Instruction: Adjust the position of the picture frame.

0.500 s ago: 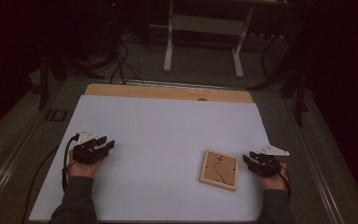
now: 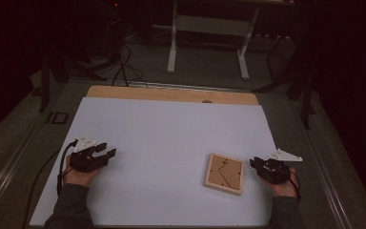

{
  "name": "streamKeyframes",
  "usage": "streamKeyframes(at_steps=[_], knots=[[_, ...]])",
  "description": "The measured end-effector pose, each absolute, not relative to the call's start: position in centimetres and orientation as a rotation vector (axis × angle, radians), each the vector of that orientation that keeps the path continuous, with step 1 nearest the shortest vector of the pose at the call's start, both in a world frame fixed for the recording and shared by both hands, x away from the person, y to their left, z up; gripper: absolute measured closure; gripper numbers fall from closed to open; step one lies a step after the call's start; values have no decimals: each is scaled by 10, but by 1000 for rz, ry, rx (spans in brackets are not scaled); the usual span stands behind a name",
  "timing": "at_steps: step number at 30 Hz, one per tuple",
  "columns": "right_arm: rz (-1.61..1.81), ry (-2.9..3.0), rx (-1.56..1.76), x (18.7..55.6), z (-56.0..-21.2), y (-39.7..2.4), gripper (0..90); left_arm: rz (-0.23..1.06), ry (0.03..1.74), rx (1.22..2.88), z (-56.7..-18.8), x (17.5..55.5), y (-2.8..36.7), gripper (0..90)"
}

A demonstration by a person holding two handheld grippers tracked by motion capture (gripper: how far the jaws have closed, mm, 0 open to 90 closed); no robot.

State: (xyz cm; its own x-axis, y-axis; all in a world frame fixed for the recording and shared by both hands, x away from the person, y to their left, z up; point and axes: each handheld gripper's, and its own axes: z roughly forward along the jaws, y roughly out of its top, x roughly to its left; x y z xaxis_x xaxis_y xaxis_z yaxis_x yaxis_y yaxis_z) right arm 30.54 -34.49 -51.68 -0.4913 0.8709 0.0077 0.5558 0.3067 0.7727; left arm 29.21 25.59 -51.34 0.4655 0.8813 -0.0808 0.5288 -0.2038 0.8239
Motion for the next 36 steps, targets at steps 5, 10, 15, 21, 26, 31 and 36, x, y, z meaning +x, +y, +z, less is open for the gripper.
streamKeyframes(at_steps=[5, 10, 15, 21, 26, 31, 36], knots=[[1050, 2190, 1239, 300, -516, -342, 899, 542, 1186, 1858, -512, 291, 255, 510], [1042, 2246, 1216, 295, -521, -337, 900, 563, 1182, 1863, -511, 290, 253, 503], [1044, 2288, 1190, 290, -524, -333, 900, 573, 1178, 1857, -510, 289, 252, 503], [1041, 2331, 1174, 287, -526, -329, 900, 583, 1173, 1858, -509, 289, 250, 503], [1032, 2358, 1173, 282, -528, -328, 900, 590, 1171, 1861, -509, 289, 249, 503], [1025, 2384, 1166, 276, -530, -327, 900, 595, 1168, 1862, -509, 289, 248, 504], [1028, 2399, 1154, 274, -530, -325, 900, 601, 1166, 1862, -509, 288, 247, 504]])
